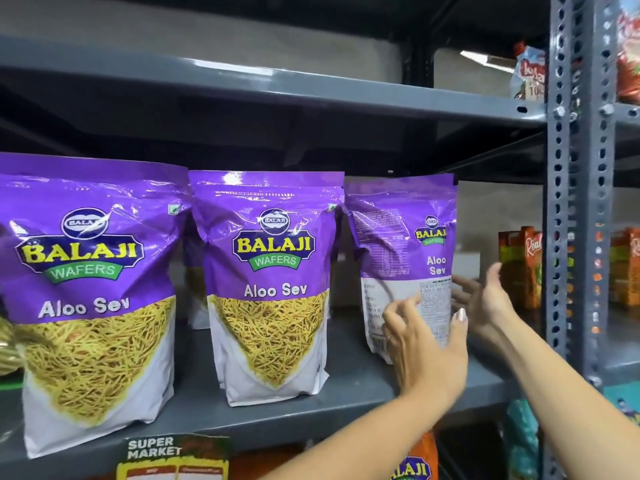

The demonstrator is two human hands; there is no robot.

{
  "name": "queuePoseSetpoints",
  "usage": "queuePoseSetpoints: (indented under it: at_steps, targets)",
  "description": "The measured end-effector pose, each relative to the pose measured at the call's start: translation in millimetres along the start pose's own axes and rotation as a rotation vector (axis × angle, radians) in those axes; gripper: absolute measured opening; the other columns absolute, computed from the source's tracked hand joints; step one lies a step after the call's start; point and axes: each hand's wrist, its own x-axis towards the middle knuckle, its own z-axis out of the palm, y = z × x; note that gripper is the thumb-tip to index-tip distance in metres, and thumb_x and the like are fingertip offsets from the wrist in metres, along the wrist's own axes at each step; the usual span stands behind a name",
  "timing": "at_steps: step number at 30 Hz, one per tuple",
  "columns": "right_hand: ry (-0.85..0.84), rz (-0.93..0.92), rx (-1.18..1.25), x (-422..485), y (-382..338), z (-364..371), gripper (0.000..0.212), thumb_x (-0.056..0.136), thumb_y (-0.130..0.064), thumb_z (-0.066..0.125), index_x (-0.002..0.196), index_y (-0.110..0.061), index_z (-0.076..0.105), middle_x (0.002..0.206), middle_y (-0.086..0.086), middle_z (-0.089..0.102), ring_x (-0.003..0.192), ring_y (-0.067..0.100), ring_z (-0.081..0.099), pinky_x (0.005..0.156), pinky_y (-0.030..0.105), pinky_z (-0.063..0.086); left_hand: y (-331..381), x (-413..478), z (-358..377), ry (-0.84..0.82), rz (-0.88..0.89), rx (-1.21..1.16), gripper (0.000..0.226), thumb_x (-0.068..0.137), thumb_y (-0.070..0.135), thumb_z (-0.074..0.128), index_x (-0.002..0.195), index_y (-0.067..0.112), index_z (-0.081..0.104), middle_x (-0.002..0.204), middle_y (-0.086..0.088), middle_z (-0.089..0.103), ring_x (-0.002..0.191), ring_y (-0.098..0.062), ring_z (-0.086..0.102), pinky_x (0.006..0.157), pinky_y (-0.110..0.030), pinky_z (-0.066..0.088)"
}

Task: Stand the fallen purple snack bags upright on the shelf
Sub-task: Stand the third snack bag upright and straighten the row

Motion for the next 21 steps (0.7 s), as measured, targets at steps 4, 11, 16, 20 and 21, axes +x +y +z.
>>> queuePoseSetpoints:
  at_steps: [4,11,16,20,21]
  targets:
    - [0.012,0.010,-0.081,5,5,1,0.059,0.097,-0.056,0.025,0.097,-0.009,0.060,0.082,0.014,0.065,0.072,0.028,0.057,0.063,0.032,0.042,-3,7,6,-0.041,-0.069,0.013,0.074,0.075,0.046,0.064,0.137,0.022,0.033,0.143,0.004,0.025,0.133,-0.016,0.036,0.108,-0.030,0.032]
    - [-0.049,-0.038,-0.151,-5,8,3,0.006,0.083,-0.002,0.063,0.081,-0.004,0.069,0.054,0.010,0.067,0.051,0.023,0.054,0.058,0.030,0.041,-3,24,3,-0.009,-0.193,-0.088,0.074,0.077,0.051,0.061,0.139,0.018,0.036,0.145,-0.003,0.032,0.137,-0.023,0.033,0.114,-0.037,0.027]
    - [-0.243,0.049,-0.353,-18,4,3,0.041,0.069,-0.034,0.075,0.102,-0.014,0.065,0.077,0.006,0.053,0.060,0.014,0.044,0.053,0.023,0.036,-4,42,-8,-0.074,-0.247,-0.181,0.102,0.058,0.079,0.059,0.137,0.019,0.037,0.137,-0.004,0.046,0.129,-0.025,0.049,0.106,-0.039,0.041]
    - [-0.427,0.046,-0.333,-20,-2,8,0.064,0.051,-0.029,0.092,0.111,-0.019,0.072,0.093,0.006,0.063,0.079,0.016,0.048,0.069,0.030,0.035,-17,56,-15,-0.070,-0.268,-0.232,0.061,0.076,0.067,0.060,0.112,0.022,0.040,0.114,0.001,0.057,0.114,-0.024,0.059,0.095,-0.033,0.044]
    - [-0.442,0.035,-0.337,-18,-3,8,0.070,0.052,-0.025,0.090,0.118,-0.017,0.068,0.101,0.006,0.070,0.089,0.020,0.057,0.080,0.032,0.039,-20,58,-16,-0.071,-0.263,-0.223,0.052,0.080,0.066,0.054,0.106,0.024,0.037,0.108,0.004,0.055,0.114,-0.026,0.058,0.096,-0.034,0.043]
